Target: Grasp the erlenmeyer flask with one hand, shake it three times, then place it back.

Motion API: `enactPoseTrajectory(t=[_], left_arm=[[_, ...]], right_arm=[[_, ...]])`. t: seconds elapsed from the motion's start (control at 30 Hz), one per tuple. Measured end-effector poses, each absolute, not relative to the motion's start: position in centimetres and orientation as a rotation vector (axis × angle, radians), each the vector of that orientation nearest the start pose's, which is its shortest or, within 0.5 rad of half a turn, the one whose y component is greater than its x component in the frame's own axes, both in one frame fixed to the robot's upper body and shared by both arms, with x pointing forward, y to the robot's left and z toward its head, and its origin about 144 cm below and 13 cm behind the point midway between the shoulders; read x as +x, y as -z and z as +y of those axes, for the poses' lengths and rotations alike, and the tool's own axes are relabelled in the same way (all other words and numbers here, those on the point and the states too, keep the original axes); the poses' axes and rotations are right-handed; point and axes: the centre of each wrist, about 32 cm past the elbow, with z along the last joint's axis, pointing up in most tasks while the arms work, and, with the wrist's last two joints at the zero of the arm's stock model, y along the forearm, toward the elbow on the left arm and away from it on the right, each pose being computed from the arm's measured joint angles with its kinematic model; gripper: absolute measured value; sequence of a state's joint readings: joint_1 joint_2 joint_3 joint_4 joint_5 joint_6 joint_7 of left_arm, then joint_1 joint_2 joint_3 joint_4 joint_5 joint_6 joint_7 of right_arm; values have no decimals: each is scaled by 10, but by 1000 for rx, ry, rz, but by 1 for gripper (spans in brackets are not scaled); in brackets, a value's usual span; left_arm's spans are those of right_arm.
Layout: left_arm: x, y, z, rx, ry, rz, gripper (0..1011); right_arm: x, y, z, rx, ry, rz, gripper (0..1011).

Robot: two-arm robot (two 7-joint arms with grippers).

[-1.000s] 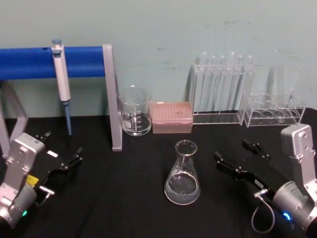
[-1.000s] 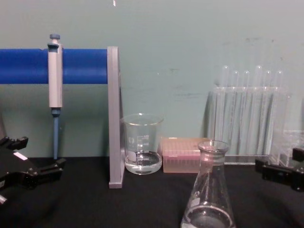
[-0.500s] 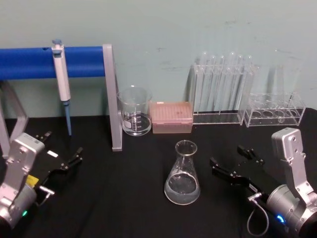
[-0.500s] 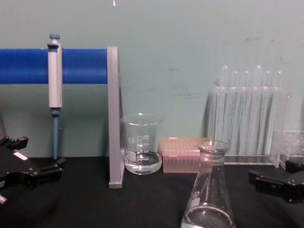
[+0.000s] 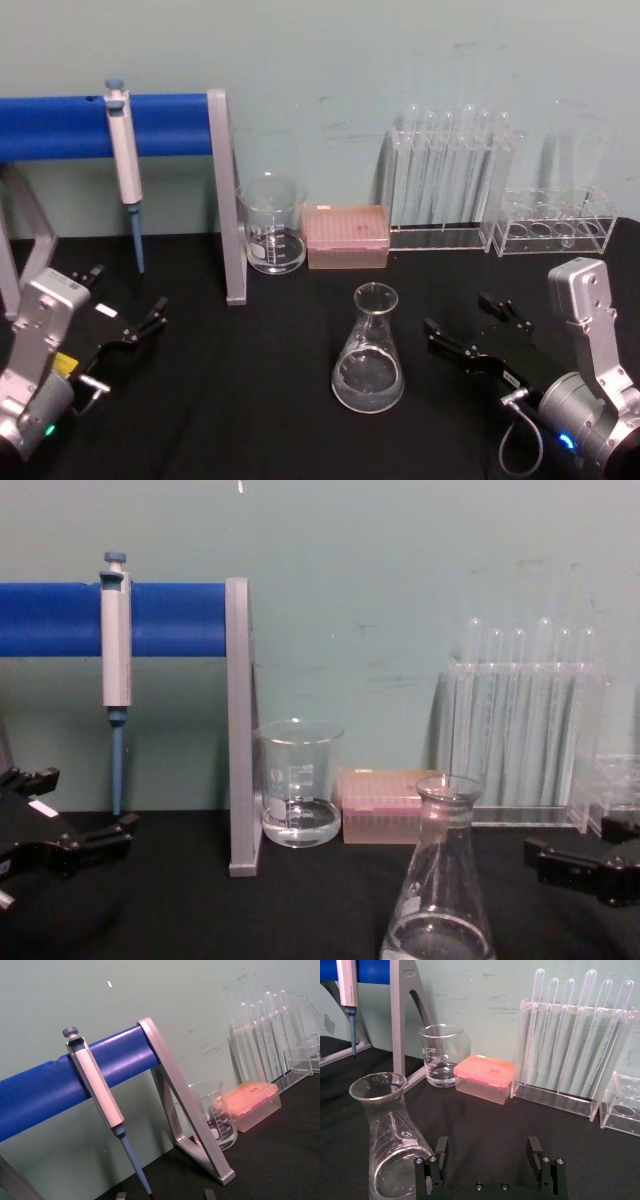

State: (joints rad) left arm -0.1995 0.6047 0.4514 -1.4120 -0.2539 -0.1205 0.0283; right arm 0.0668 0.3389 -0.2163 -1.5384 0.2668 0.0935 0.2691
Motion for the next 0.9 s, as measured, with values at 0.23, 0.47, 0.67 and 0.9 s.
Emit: enactPoseTrajectory(t=[0.23,0.47,0.67,0.9], left_arm=[[489,-1140,310,304,-1248,-285,1001],[489,-1140,310,304,-1248,-285,1001],[489,-1140,310,304,-1248,-285,1001],[489,-1140,310,305,-1248,-285,1001]], right_arm=[[471,-1147,-264,-153,1110,44,1000],[471,-1147,-264,-152,1110,43,1000],[471,-1148,-264,-151,1110,43,1000],[471,-1148,-264,-151,1110,43,1000]])
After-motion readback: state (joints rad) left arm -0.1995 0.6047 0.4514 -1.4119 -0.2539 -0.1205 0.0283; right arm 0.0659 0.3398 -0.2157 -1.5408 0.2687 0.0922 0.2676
